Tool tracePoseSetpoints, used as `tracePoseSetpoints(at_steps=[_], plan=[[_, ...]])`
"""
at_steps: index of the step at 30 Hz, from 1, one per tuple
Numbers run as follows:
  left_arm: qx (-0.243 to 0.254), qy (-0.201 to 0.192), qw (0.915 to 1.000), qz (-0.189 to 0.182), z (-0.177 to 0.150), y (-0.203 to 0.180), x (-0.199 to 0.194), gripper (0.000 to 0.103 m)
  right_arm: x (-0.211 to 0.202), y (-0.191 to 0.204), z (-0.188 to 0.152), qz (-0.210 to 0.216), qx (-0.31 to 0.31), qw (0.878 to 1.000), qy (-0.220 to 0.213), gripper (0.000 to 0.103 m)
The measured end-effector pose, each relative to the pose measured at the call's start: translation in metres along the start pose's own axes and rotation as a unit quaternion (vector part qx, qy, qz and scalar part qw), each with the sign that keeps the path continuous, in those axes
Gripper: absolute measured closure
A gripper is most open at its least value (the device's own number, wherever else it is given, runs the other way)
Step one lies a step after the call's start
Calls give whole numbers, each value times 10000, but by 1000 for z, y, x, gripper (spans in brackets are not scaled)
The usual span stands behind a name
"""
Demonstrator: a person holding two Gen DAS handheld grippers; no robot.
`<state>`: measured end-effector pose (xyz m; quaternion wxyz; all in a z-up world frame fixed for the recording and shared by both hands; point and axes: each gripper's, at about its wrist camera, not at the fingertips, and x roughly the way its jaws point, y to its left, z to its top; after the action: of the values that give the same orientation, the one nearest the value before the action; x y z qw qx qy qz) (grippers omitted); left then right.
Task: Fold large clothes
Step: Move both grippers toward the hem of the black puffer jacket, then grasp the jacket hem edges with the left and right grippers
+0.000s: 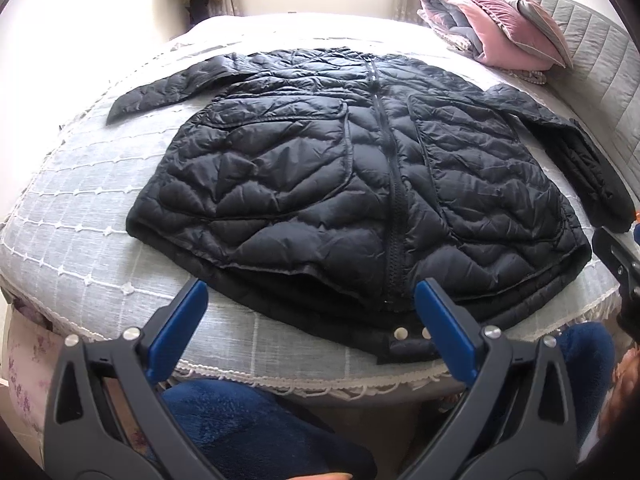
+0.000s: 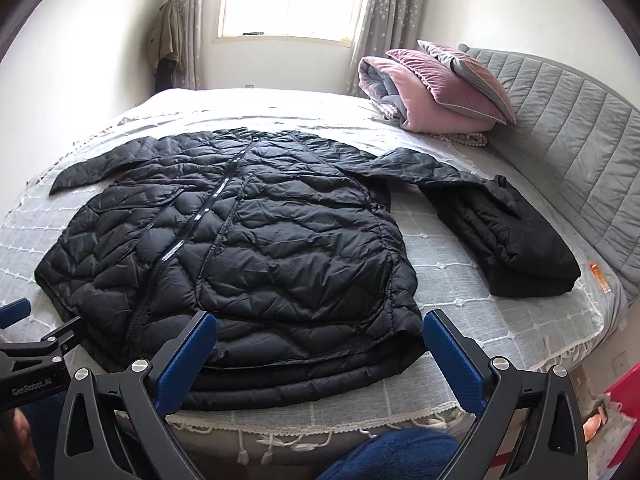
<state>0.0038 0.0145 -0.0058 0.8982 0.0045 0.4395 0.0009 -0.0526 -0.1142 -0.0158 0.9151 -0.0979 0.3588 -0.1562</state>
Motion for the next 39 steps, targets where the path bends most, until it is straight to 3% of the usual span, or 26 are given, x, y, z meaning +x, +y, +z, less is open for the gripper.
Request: tracePoseSetpoints(at_steps=[4,30,35,39], plan=[[-38,-185,9998,-37,2,2,-3,0,-1,0,1,0,-3,9999,-137,0],[-127,-8,9999,-40,4,9,4,0,9,6,-2,-36,-26,10000,-18,0],[-157,76,9998,-19,7,18,10,0,27,-2,-5,133,107,9989,437,0],[-446,139,9986,-257,16,47,19,0,46,-28,-8,181,433,9964,713,0]])
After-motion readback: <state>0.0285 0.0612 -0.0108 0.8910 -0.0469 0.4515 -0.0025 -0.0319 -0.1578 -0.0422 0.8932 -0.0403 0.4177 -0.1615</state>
